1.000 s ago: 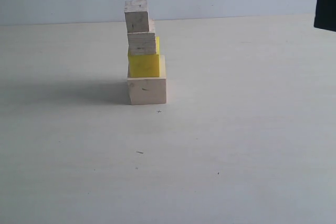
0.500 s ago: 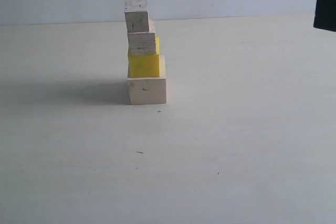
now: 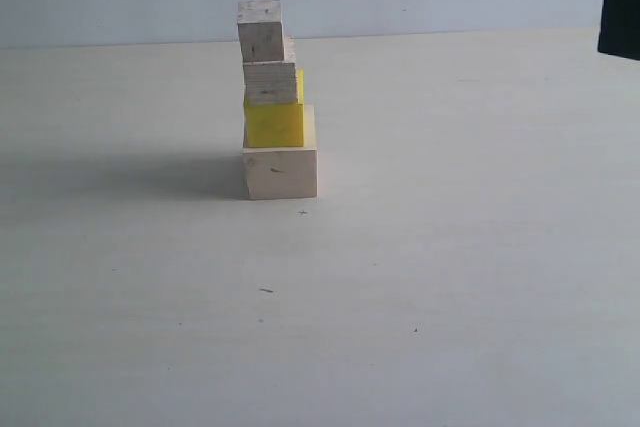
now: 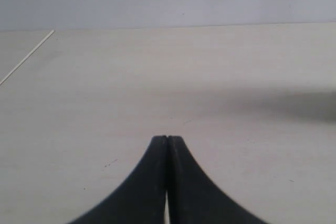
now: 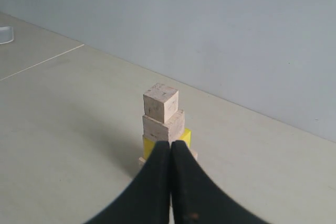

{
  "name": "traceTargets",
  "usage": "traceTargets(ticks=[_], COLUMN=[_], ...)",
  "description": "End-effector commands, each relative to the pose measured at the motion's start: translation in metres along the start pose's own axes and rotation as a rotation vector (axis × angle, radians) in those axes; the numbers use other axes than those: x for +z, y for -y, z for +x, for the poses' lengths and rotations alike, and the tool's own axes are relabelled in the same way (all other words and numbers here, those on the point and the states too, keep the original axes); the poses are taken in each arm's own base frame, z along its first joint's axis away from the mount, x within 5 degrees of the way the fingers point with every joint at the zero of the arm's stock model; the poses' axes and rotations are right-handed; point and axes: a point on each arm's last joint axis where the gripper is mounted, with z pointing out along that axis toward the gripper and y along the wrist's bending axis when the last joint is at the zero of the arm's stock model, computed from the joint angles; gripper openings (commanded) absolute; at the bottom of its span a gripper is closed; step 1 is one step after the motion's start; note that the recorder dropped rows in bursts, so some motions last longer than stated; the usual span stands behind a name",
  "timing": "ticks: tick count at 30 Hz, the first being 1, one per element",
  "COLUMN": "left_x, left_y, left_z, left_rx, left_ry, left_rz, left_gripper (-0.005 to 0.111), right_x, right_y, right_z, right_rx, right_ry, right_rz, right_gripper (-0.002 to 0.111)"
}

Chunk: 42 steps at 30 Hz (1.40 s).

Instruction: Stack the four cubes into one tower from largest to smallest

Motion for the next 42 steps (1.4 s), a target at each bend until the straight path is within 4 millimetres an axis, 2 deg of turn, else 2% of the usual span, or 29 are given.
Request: traceTargets(ticks=[1,42], left_x=[0.0000,0.0000], left_y=[0.0002,0.0005], left_z=[-0.0005,0.0005], left_rx=[-0.012,-0.017], left_ry=[0.018,0.007], left_rz=[0.003,0.006], left_gripper=[0.000,0.000], right_x=[-0.0019,-0.0020], right_y=[-0.0007,-0.0007], right_z=[-0.0035,-0.0055], right_rx=[-0.003,-0.012], right_ry=[0.021,0.043], right_rz=[-0.004,-0.004], right_gripper=[0.000,0.000])
